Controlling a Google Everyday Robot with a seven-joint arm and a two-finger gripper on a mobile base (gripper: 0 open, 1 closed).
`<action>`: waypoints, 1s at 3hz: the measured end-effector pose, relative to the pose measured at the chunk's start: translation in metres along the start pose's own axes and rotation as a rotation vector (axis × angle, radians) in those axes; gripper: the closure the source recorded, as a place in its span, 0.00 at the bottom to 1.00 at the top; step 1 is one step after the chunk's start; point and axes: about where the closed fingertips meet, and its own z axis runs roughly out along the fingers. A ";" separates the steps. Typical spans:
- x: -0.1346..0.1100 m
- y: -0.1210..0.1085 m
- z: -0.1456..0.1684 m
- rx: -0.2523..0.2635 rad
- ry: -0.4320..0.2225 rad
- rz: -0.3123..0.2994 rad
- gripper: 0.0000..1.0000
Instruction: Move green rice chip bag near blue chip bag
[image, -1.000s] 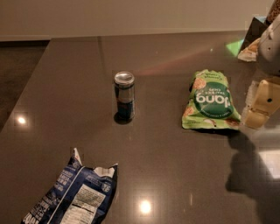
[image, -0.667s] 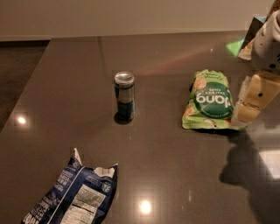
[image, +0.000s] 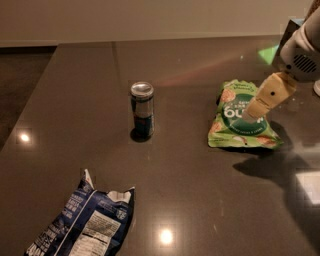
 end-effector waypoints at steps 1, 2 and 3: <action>-0.005 -0.019 0.038 0.029 -0.006 0.199 0.00; -0.010 -0.025 0.080 -0.017 0.022 0.306 0.00; -0.007 -0.030 0.099 -0.039 0.039 0.356 0.00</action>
Offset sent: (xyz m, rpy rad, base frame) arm 0.0743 0.0076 -0.0894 0.1489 0.1093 -0.3435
